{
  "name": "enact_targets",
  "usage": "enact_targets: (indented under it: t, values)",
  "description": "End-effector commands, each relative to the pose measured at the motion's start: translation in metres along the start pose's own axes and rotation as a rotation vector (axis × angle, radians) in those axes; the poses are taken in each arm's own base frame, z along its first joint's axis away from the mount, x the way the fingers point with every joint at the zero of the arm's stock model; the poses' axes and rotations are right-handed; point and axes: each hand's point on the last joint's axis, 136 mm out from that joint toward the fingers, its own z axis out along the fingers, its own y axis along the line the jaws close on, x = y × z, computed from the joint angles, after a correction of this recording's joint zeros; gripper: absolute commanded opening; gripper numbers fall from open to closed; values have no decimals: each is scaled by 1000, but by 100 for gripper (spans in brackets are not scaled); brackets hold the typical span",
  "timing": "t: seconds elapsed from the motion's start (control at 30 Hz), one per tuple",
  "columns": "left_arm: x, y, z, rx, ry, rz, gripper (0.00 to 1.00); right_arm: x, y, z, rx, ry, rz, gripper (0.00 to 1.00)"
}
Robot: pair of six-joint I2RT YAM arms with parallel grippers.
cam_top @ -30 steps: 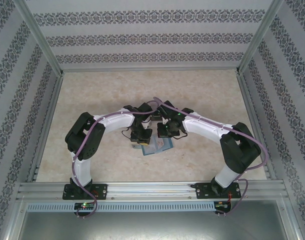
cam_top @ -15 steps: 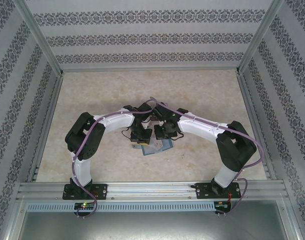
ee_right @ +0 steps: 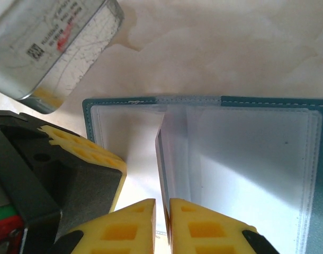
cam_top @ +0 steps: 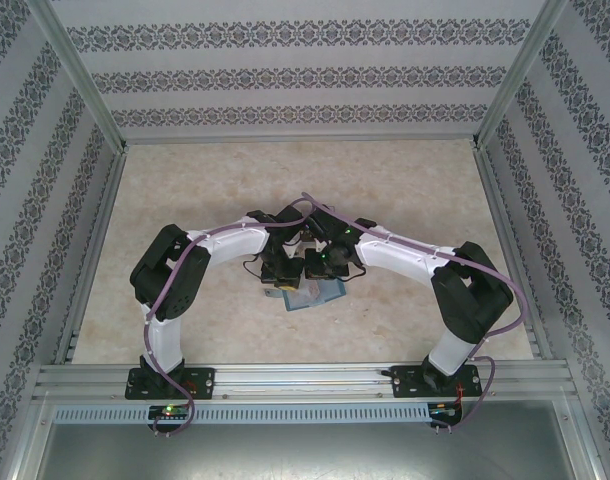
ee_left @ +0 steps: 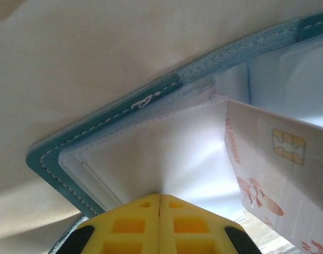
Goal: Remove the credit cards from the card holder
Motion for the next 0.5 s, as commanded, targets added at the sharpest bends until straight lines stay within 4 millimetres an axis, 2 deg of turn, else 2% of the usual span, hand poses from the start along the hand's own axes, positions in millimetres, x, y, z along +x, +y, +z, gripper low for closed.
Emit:
enact_targets:
  t: [0.0,0.17,0.47]
  values:
    - [13,17,5,-79,30,6,5,10,6,2,-22,29,1,16]
    - [11,16,4,-79,22,7,5,13,4,1,-14,36,3,16]
    - [5,14,-12,-87,-42,6,5,6,2,-9,6,-4,-5,6]
